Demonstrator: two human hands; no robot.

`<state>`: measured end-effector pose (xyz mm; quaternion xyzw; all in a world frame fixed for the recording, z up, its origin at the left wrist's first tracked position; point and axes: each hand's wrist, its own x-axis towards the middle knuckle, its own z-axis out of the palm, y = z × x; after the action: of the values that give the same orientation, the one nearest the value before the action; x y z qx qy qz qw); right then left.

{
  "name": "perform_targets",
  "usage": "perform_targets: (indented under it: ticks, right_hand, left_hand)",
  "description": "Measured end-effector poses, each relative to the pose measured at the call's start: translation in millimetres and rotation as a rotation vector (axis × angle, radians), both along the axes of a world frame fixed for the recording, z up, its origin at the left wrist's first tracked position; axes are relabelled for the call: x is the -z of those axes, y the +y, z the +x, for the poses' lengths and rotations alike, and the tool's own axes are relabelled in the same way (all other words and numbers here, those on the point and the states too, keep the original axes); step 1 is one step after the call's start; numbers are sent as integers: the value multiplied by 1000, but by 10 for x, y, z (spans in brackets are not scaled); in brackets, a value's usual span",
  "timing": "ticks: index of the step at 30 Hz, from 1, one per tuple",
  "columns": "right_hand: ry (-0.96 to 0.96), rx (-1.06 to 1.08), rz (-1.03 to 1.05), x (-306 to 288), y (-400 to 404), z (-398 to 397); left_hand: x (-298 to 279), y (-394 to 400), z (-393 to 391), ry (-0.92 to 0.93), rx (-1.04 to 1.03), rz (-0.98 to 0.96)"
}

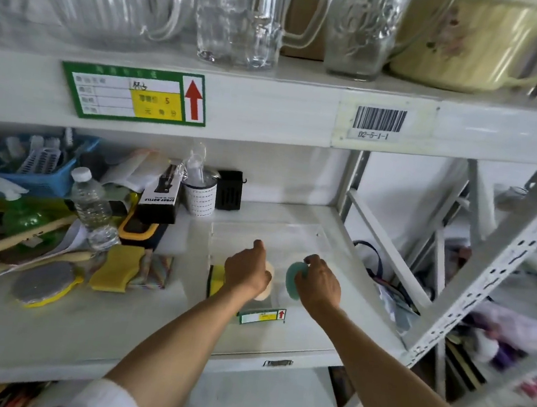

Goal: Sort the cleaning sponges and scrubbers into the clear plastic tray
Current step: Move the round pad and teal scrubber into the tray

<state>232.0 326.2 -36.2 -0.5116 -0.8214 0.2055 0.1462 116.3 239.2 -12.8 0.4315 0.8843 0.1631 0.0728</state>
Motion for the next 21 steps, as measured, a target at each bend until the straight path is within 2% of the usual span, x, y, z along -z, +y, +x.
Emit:
perform_targets:
  ticks: [7, 15, 21]
  right_hand:
    - [-175, -57, 62, 51, 29, -51]
    - [-249, -51, 111, 121, 52, -104]
    - [-387, 11, 189, 87, 71, -105]
  left_hand:
    - [136, -15, 10, 253, 26, -146]
    - [22, 2, 44, 445, 34, -303]
    - [56, -31, -33, 424, 15, -317]
